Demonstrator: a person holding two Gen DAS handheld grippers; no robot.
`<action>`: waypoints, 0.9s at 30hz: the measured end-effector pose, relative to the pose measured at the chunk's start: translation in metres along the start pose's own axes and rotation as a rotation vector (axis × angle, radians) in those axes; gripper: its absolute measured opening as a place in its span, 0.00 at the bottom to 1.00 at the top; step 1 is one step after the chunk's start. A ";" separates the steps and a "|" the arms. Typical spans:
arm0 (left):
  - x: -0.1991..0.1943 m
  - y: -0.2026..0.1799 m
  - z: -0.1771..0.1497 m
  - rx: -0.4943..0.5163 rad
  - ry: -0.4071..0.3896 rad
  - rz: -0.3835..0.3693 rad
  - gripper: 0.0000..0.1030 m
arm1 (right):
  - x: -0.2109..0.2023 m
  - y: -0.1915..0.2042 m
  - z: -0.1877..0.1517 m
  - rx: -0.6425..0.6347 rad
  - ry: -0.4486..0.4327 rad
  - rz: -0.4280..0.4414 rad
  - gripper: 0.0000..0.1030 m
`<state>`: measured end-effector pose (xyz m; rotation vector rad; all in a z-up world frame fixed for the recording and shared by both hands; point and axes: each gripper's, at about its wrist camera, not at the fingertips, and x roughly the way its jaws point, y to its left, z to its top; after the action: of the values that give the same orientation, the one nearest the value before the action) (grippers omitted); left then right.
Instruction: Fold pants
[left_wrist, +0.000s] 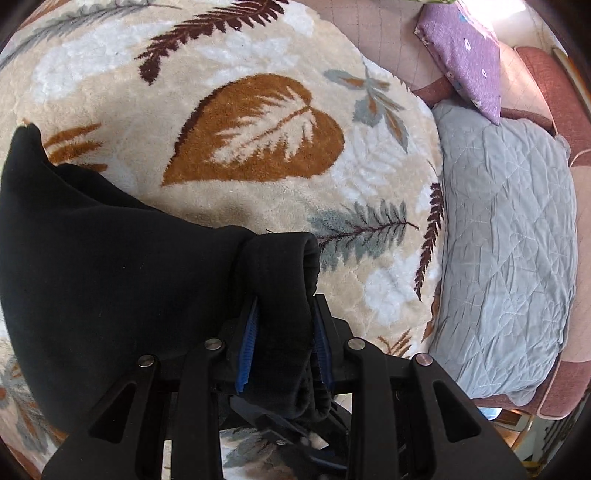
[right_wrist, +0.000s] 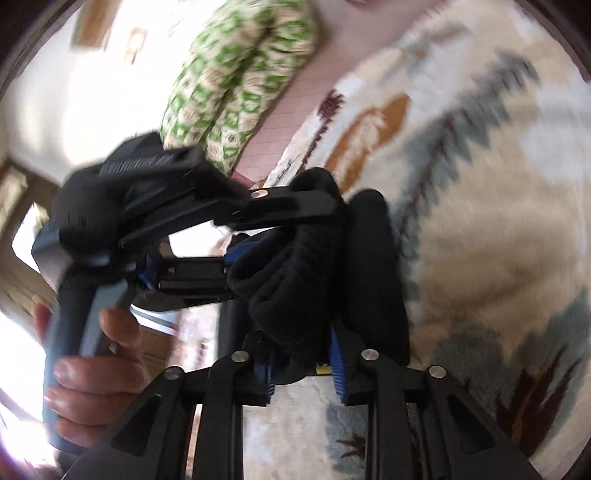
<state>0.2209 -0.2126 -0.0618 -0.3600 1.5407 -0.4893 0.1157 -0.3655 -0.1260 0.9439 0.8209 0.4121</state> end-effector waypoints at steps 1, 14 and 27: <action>-0.002 -0.002 0.000 0.006 0.002 0.002 0.28 | -0.002 -0.002 0.000 0.018 0.006 0.018 0.26; -0.092 0.025 -0.038 0.022 -0.095 -0.089 0.47 | -0.086 0.027 0.023 -0.035 -0.086 -0.004 0.62; -0.028 0.073 -0.098 -0.461 -0.135 -0.540 0.50 | 0.005 0.039 0.080 -0.143 0.180 -0.186 0.65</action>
<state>0.1301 -0.1275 -0.0761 -1.1609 1.4075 -0.5064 0.1817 -0.3851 -0.0692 0.6984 1.0200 0.3919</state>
